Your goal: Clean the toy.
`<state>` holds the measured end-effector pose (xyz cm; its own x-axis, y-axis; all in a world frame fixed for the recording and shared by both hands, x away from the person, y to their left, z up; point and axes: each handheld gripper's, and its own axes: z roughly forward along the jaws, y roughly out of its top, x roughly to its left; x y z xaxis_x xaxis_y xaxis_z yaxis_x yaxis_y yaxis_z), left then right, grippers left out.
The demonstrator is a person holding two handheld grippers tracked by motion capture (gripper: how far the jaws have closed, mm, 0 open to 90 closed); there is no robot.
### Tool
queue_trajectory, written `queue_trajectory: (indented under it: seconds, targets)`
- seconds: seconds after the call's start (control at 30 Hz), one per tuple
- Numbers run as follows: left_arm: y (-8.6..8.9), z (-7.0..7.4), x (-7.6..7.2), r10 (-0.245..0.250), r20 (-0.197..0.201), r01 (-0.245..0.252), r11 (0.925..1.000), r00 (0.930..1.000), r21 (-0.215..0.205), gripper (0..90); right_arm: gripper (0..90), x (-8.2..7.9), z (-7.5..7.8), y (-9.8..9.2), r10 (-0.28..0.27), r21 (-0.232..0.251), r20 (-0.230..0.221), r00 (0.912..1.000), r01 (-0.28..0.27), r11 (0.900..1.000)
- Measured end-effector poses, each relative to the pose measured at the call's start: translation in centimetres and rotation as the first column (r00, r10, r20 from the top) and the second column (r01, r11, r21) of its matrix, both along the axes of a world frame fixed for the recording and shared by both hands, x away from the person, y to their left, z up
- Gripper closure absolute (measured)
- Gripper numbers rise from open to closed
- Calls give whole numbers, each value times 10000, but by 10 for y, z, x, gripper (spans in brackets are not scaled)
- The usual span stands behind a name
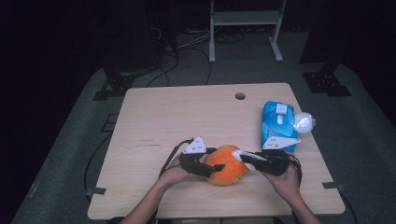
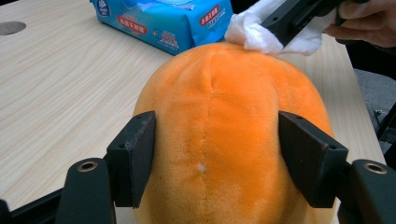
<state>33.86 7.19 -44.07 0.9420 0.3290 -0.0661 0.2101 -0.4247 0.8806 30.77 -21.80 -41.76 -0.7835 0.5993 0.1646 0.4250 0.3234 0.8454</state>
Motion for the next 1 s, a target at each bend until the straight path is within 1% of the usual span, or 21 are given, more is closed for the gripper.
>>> queue_trajectory:
  seconds: [0.03, 0.13, 0.17, 0.2, 0.23, 0.27, 0.3, 0.33, 0.37, 0.4, 0.5, 0.53, 0.6, 0.67, 0.7, 0.8, 0.83, 0.87, 0.9, 0.97, 1.0]
  targets:
    - [0, -1, 0, -7, -37, 7, 10000, 10000, -51, 312, 803, 1, -2, -2, -17, 105, -190, 9998, 19, 9999]
    - [0, 0, -1, -30, -41, 30, 10000, 10000, 3, 312, 802, 1, -3, -3, -30, 186, -253, 9997, 34, 9998]
    - [-1, 1, -1, -82, -90, 82, 10000, 9999, 4, 311, 802, 1, -2, -2, -9, 250, -243, 9997, 15, 9997]
    - [-3, 1, -4, -234, -116, 235, 9997, 9997, 25, 309, 802, 1, -2, -2, -20, 285, -253, 9997, 27, 9996]
    - [-4, 2, -6, -337, -50, 337, 9994, 9994, 44, 308, 802, 1, -2, -1, -32, 298, -248, 9997, 40, 9995]
    - [-4, 2, -6, -337, -50, 337, 9994, 9994, 44, 307, 802, 1, -2, -1, -32, 298, -248, 9997, 40, 9995]
    - [-7, 2, -9, -530, 35, 530, 9986, 9986, 88, 305, 802, 3, -1, -1, -93, 356, -221, 9997, 100, 9993]
    - [-7, 2, -9, -530, 35, 530, 9986, 9986, 88, 301, 802, 3, -1, -1, -93, 356, -221, 9997, 100, 9993]
    - [-11, 3, -13, -666, 153, 663, 9976, 9977, 192, 299, 802, 6, -2, -1, -147, 475, -281, 9995, 161, 9987]
    - [-11, 3, -13, -666, 153, 663, 9976, 9977, 192, 298, 802, 6, -2, -1, -147, 475, -281, 9995, 161, 9987]
    - [-12, 3, -14, -835, 172, 832, 9964, 9964, 191, 296, 802, 10, -5, -4, -166, 769, -507, 9986, 204, 9968]
    - [-12, 3, -14, -887, 172, 884, 9959, 9959, 178, 297, 802, 10, -5, -4, -155, 797, -525, 9985, 196, 9966]
    - [-11, 2, -14, -867, 104, 866, 9962, 9962, 102, 297, 802, 10, -5, -4, -154, 815, -542, 9984, 198, 9965]
    - [-11, 2, -13, -793, 159, 791, 9967, 9967, 167, 299, 802, 10, -5, -4, -146, 837, -592, 9981, 195, 9963]
    - [-10, 3, -12, -614, 116, 611, 9979, 9980, 234, 300, 802, 9, -5, -4, -145, 822, -600, 9981, 194, 9964]
    - [-10, 4, -12, -525, 82, 522, 9983, 9986, 257, 302, 801, 8, -5, -5, -116, 796, -563, 9983, 161, 9967]
    - [-8, 3, -10, -381, -12, 381, 9991, 9993, 176, 303, 802, 7, -5, -5, -110, 796, -566, 9983, 155, 9967]
    - [-8, 3, -10, -381, -12, 381, 9991, 9993, 176, 304, 802, 7, -5, -5, -110, 796, -566, 9983, 155, 9967]
    - [-7, 3, -9, -296, -96, 297, 9995, 9995, 134, 304, 802, 7, -5, -5, -107, 781, -582, 9983, 152, 9968]
    - [-3, 2, -4, -68, -372, 65, 10000, 9993, -59, 305, 801, 5, -5, -6, -71, 766, -624, 9980, 119, 9970]
    - [-3, 2, -4, -68, -372, 65, 10000, 9993, -59, 304, 801, 5, -5, -6, -71, 766, -624, 9980, 119, 9970]
